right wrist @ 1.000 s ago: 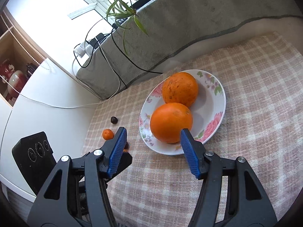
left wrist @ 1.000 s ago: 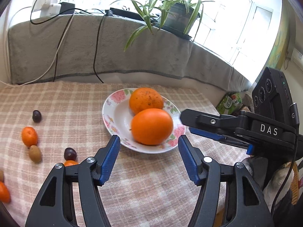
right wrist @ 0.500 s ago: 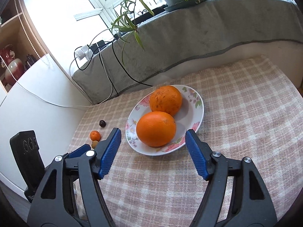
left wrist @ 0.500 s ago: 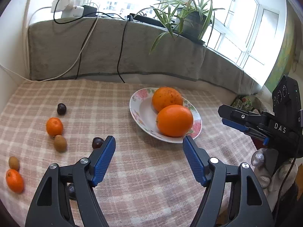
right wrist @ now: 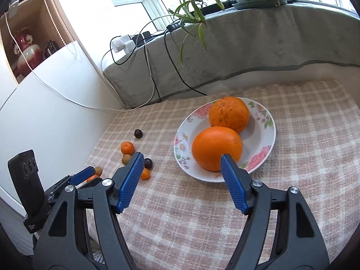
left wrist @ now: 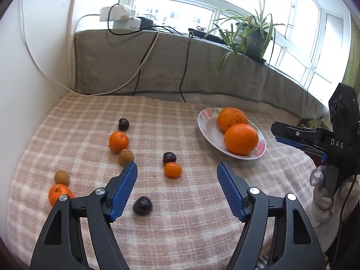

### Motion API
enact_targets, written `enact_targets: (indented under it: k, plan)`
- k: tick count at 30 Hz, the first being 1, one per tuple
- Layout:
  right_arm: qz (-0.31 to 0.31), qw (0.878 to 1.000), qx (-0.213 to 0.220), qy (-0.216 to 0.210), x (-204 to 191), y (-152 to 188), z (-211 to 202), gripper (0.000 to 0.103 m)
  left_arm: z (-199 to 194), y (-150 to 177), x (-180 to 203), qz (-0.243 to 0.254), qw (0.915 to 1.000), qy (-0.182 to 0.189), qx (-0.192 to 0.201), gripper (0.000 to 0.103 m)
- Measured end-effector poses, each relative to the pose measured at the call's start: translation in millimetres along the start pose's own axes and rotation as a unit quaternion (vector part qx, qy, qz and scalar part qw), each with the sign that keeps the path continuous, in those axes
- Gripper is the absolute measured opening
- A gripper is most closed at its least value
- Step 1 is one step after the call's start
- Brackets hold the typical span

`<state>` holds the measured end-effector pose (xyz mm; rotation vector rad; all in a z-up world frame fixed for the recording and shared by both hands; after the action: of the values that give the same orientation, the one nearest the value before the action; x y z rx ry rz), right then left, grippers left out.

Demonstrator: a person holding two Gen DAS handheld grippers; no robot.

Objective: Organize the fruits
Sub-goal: 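Move the right gripper toward the brown kiwi on the cloth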

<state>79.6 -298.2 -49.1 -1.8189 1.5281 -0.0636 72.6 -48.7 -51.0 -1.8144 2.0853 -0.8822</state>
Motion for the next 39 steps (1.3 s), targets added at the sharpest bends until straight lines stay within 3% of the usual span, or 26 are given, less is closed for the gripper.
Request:
enact_targets:
  k: [14, 22, 27, 39]
  plan:
    - [-0.083, 0.995, -0.050, -0.031, -61.6, -12.4, 50.4, 0.073, -29.9, 34.5, -72.5, -0.082, 0.9947, -0.062, 0.007, 0.073]
    - [-0.129, 0.987, -0.091, -0.038, -99.4, -15.7, 95.1, 0.063, -31.2, 52.1, -107.7, -0.128, 0.9889, -0.076, -0.003, 0.073]
    - [-0.150, 0.981, -0.118, -0.033, -116.1, -16.4, 122.7, 0.052, -25.9, 55.0, -123.6, -0.148, 0.9866, -0.067, -0.010, 0.068]
    - [-0.194, 0.965, -0.176, -0.002, -146.7, -15.2, 179.2, 0.047, -7.8, 55.6, -137.0, -0.156, 0.9858, -0.057, -0.026, 0.060]
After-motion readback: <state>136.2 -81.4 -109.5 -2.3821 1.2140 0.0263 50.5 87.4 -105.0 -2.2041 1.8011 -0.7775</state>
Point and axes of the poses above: each gripper's, at about its wrist camera, not at the fingertips, and z roughly the way its jaws point, x to its right, y to its underside, the point moved 3 cm from there along z, roughly the way its jaws point, and after that the axes turned 14 degrees about -x, right-handed, at the moved point
